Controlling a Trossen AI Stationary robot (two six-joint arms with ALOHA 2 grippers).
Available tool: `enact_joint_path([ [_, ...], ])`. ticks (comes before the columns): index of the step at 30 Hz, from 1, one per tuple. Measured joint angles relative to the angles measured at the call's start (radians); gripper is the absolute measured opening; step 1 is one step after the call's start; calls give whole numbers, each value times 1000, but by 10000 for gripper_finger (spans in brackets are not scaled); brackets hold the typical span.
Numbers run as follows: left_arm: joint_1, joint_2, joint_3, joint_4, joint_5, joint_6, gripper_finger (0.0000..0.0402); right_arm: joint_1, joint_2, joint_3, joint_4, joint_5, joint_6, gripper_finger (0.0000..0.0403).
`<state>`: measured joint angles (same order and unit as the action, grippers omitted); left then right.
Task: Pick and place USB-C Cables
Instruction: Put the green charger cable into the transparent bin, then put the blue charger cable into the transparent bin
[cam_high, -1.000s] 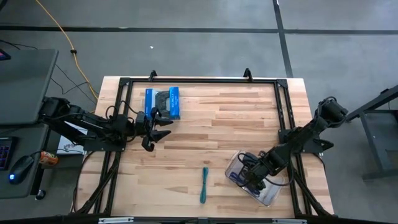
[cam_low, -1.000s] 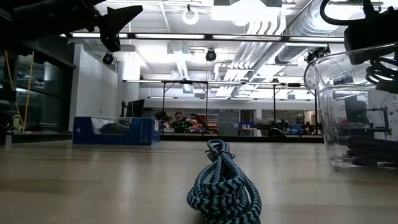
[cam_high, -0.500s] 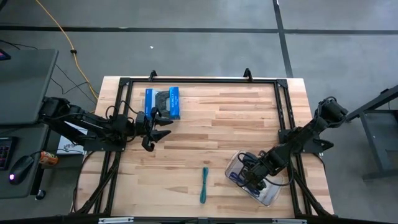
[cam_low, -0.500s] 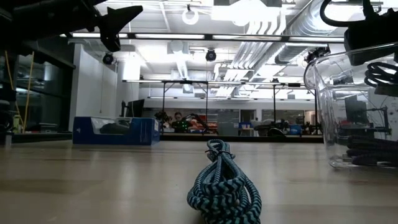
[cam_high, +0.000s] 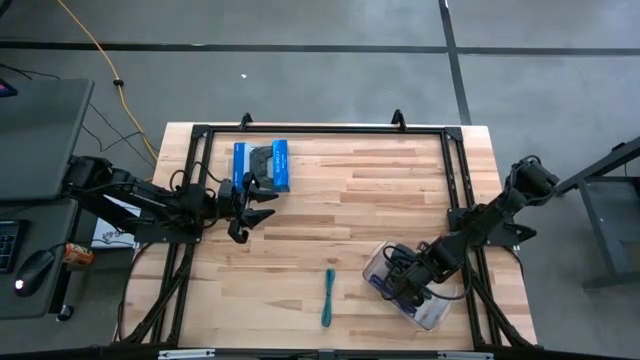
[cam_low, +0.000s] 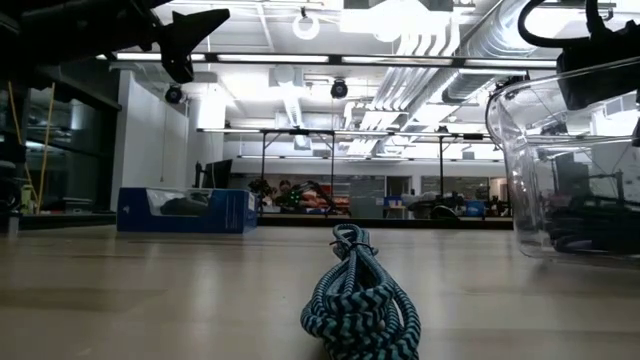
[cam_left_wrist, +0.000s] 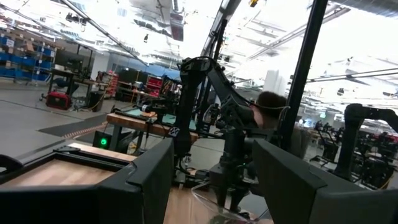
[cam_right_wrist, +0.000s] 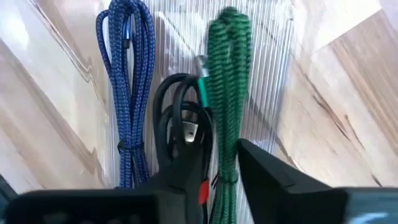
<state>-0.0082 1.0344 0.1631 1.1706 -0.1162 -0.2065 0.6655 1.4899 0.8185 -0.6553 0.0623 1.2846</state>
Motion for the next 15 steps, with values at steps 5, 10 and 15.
enact_joint_path([
  [5, 0, 0, 0, 0, 0, 0, 200, 0, 0, 0, -3, 4, 0, 155],
  [10, 0, 0, 0, 0, 0, 0, 200, -5, 0, 0, -6, -38, -6, 190],
  [15, 0, 0, 0, 0, 0, 0, 200, -5, 0, 0, -15, -48, -7, 197],
])
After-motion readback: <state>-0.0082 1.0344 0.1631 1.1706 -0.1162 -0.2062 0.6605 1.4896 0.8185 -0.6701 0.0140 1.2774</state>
